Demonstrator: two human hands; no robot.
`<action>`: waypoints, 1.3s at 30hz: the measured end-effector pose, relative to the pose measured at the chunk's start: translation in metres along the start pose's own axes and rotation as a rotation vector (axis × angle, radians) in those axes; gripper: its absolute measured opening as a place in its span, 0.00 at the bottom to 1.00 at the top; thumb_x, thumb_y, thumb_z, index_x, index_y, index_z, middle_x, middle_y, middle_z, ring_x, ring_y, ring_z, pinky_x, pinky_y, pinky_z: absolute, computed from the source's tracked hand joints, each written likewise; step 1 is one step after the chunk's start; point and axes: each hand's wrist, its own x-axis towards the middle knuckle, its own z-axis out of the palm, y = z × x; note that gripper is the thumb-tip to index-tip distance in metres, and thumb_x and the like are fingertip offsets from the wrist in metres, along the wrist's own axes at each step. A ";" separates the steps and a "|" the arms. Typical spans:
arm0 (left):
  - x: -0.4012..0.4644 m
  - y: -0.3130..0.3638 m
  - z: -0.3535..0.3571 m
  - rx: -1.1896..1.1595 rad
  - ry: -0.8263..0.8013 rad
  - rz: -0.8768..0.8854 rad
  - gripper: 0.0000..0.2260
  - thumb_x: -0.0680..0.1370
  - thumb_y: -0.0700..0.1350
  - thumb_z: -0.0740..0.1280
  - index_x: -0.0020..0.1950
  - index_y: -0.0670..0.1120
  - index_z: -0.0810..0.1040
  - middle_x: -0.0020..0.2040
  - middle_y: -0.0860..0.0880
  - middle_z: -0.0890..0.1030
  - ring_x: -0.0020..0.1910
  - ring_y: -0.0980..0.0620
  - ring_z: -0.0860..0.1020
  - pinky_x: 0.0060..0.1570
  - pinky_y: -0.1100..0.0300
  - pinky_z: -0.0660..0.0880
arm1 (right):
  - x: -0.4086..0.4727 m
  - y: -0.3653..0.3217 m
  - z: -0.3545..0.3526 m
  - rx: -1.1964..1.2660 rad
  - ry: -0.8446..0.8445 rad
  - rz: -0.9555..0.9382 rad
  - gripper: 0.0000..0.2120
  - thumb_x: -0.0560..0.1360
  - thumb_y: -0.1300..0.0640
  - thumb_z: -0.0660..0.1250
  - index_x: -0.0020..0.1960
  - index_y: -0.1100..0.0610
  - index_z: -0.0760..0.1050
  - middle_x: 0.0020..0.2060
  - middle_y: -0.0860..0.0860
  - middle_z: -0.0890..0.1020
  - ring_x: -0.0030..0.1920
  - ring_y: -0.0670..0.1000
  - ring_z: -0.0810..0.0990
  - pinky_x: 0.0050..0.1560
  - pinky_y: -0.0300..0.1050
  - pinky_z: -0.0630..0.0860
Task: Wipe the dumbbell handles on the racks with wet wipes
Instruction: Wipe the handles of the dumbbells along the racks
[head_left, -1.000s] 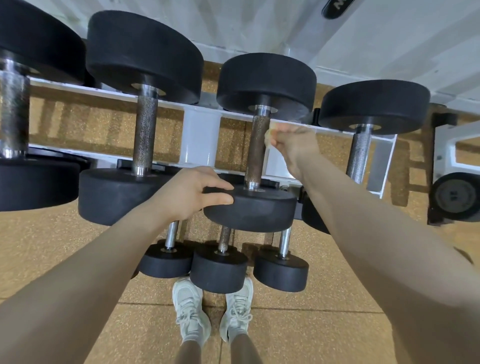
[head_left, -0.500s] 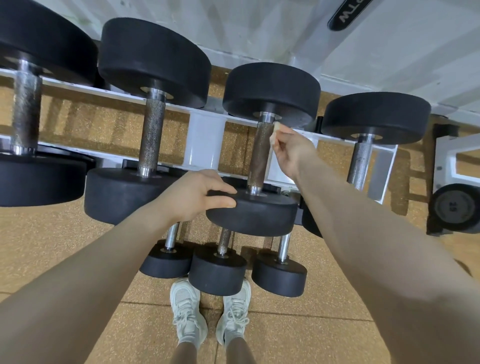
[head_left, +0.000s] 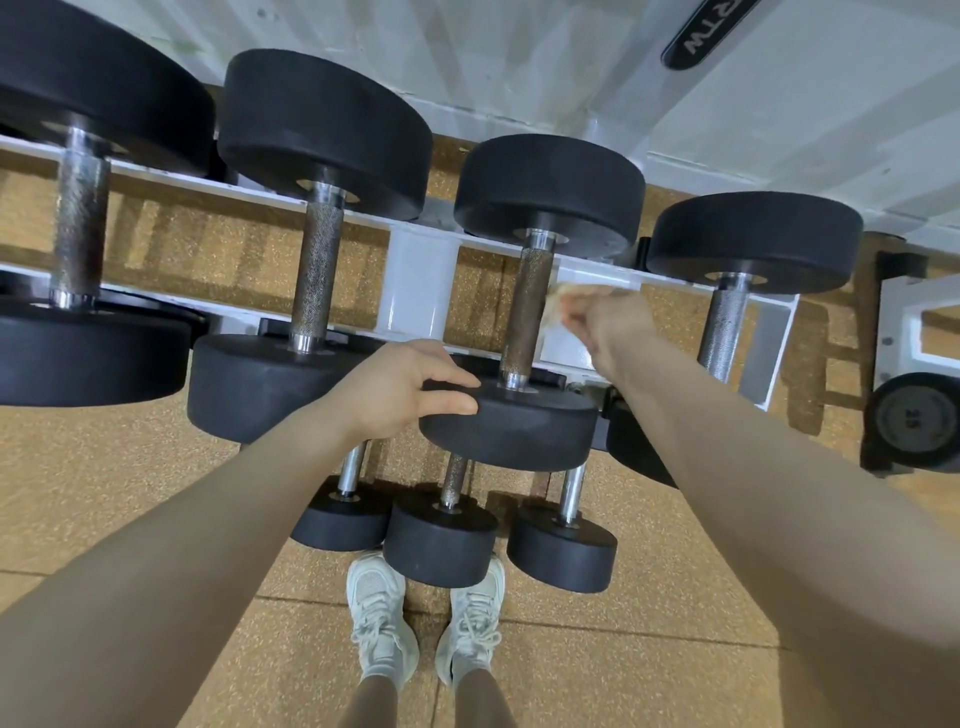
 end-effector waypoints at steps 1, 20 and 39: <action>0.000 0.000 0.001 -0.002 0.005 0.005 0.14 0.72 0.47 0.70 0.58 0.49 0.80 0.51 0.52 0.77 0.52 0.55 0.75 0.58 0.63 0.68 | 0.002 -0.005 0.003 0.159 0.010 0.012 0.06 0.75 0.70 0.63 0.44 0.62 0.76 0.40 0.53 0.80 0.47 0.50 0.81 0.62 0.42 0.73; -0.001 -0.001 0.002 -0.012 0.021 0.025 0.15 0.72 0.48 0.70 0.58 0.49 0.79 0.52 0.51 0.77 0.52 0.55 0.75 0.57 0.63 0.68 | -0.006 -0.010 0.019 -0.808 -0.039 -0.997 0.10 0.77 0.66 0.60 0.53 0.63 0.79 0.51 0.54 0.76 0.49 0.49 0.73 0.56 0.33 0.66; 0.003 -0.004 0.001 0.010 0.001 0.013 0.14 0.73 0.50 0.69 0.58 0.52 0.79 0.53 0.54 0.76 0.54 0.57 0.73 0.58 0.63 0.67 | 0.045 -0.004 0.003 0.310 -0.096 -0.076 0.10 0.77 0.71 0.60 0.50 0.60 0.77 0.40 0.52 0.80 0.39 0.46 0.78 0.44 0.33 0.78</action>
